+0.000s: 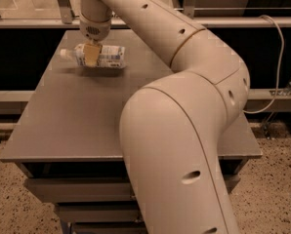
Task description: Place blue plastic bottle upright
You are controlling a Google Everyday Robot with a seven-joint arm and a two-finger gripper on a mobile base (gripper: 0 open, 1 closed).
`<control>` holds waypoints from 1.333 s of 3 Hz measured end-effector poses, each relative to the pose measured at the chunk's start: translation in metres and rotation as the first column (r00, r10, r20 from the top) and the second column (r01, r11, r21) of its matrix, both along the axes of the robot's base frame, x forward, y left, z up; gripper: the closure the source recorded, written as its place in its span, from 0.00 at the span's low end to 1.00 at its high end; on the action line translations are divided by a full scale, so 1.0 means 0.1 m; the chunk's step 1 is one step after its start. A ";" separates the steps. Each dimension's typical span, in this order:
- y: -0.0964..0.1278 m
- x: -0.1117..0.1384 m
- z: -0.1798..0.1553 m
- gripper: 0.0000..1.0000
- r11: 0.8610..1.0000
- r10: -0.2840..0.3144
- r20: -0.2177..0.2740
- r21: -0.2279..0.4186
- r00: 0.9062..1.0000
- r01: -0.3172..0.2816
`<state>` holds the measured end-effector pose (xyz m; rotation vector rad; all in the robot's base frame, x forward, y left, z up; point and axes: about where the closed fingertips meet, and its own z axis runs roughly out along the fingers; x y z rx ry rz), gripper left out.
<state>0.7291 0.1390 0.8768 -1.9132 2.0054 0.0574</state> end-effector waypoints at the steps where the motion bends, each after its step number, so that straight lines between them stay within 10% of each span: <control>1: -0.16 -0.02 0.31 1.00 0.989 -0.043 0.032 0.143 0.999 0.038; 3: -0.99 -0.18 0.89 1.00 0.862 -0.189 0.086 0.492 0.978 0.123; 4: -1.42 -0.28 1.13 1.00 0.735 -0.231 0.136 0.673 0.963 0.081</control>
Offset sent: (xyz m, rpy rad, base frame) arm -0.0210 -0.1171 0.1099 0.5179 -0.1585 -0.1935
